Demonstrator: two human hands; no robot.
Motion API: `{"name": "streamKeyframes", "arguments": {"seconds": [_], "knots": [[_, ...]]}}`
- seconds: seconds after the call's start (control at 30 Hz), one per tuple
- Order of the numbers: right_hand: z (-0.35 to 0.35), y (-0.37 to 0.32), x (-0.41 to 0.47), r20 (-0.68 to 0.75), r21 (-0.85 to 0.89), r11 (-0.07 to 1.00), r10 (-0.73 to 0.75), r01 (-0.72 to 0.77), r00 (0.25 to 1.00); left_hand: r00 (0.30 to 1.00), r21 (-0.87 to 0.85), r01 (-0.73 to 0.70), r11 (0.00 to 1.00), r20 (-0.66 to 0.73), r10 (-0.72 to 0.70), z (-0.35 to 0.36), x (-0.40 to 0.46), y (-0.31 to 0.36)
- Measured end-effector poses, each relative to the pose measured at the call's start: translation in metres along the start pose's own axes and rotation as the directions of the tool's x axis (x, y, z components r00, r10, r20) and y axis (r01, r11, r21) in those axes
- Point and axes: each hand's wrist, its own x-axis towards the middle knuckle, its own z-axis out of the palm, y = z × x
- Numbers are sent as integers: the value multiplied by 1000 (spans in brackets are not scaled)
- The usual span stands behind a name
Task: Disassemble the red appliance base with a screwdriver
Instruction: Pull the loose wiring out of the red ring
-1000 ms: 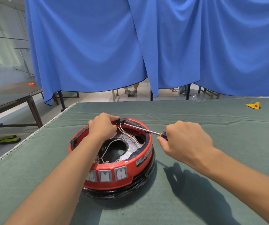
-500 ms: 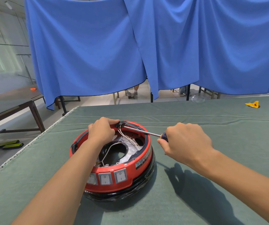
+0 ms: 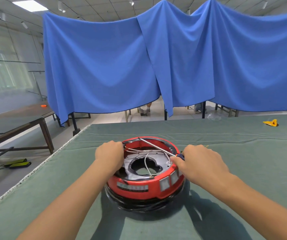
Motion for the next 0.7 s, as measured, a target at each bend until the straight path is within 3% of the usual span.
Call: {"name": "streamKeyframes", "arguments": {"seconds": [0.23, 0.37, 0.53, 0.7], "knots": [[-6, -23, -5, -45, -60, 994, -90, 87, 995, 990, -241, 75, 968, -95, -100, 4, -18, -15], [-3, -33, -8, -7, -58, 992, -109, 108, 994, 969, -510, 193, 838, -33, -243, 14, -20, -22], [6, -37, -10, -35, -95, 984, -155, 151, 987, 940, -471, 317, 823, 36, -340, 14, -15, -11], [8, -40, -7, -32, -98, 982, -164, 160, 986, 929, -483, 354, 801, 84, -360, 15, -11, -4]]}}
